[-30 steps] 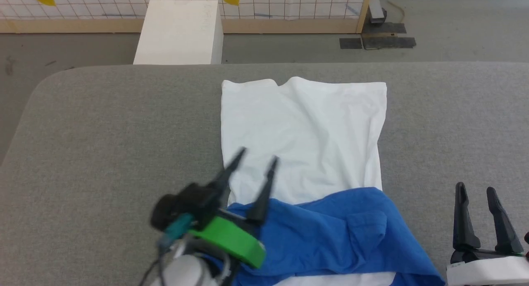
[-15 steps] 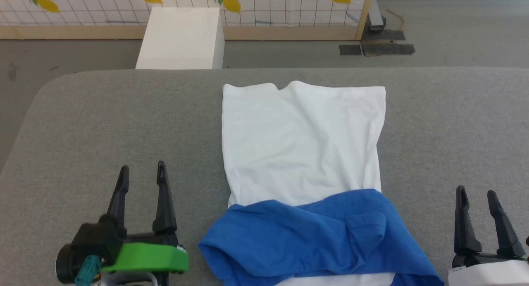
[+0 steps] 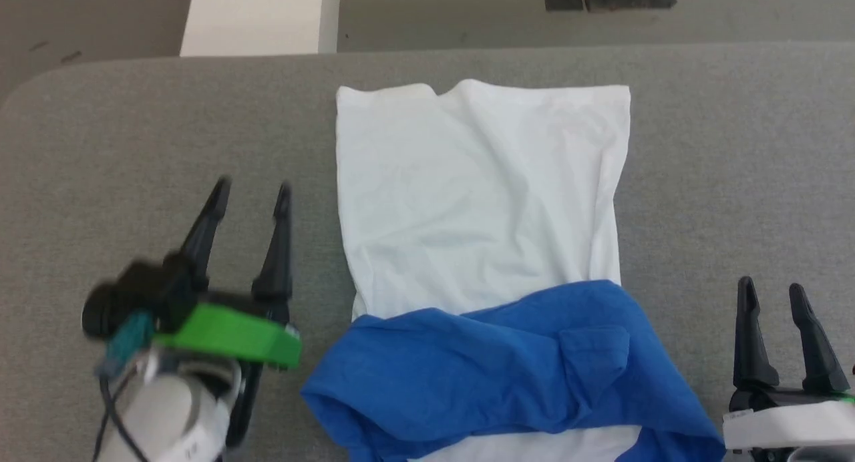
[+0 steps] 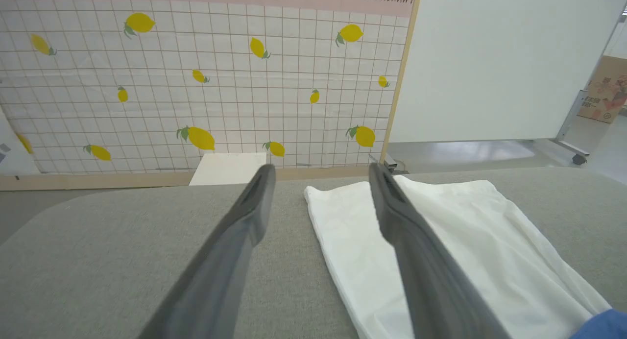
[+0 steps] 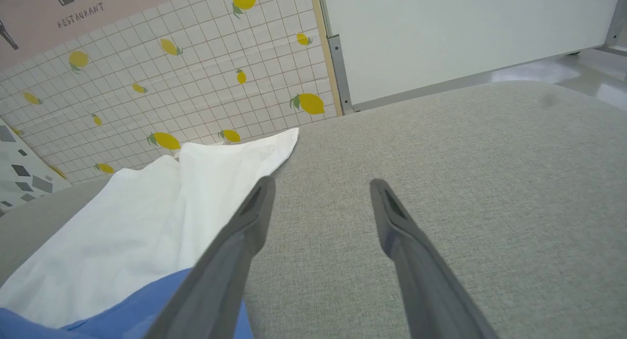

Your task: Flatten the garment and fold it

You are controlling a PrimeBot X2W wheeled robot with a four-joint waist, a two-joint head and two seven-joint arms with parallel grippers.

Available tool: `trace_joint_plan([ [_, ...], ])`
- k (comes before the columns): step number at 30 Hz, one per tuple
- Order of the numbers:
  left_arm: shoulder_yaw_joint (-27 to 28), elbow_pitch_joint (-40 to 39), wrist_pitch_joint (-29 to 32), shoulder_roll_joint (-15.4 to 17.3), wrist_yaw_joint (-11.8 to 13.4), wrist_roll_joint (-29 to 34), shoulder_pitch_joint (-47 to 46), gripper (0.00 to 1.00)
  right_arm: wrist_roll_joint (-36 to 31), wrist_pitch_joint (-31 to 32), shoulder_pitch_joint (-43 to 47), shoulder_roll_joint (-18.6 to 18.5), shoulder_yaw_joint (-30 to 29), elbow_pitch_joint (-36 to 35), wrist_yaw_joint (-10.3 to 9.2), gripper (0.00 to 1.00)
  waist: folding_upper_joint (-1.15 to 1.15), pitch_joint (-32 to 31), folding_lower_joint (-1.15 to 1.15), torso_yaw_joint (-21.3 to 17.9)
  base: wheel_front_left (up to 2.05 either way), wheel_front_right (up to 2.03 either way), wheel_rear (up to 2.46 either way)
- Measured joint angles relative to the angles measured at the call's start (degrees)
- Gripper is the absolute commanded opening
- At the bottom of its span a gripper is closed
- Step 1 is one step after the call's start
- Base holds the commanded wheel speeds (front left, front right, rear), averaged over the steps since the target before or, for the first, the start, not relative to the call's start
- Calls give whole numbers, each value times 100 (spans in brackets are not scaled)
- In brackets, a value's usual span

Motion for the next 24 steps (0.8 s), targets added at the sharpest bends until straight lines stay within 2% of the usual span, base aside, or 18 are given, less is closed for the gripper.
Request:
trace_joint_plan([
  [6,-231,390,1102,226,-570,-183,-1387,100,10,-68,-180,1,53,51,0,100,0,382,0,-89,0,0,0],
  [10,-316,915,1839,338,-859,-401,-2315,100,19,-114,-307,1,98,104,0,100,0,636,0,-156,0,0,0],
  [13,-331,1379,2339,352,-985,-570,-2944,100,35,-145,-421,1,152,144,0,100,0,819,1,-215,0,0,0],
  [20,-338,2372,3549,322,-1082,-1118,-3923,100,123,-203,-661,1,264,307,0,100,0,1188,1,-437,0,0,0],
  [24,-487,2721,3977,488,-1084,-1011,-4274,100,176,-247,-749,0,326,387,0,100,0,1374,1,-597,0,0,0],
])
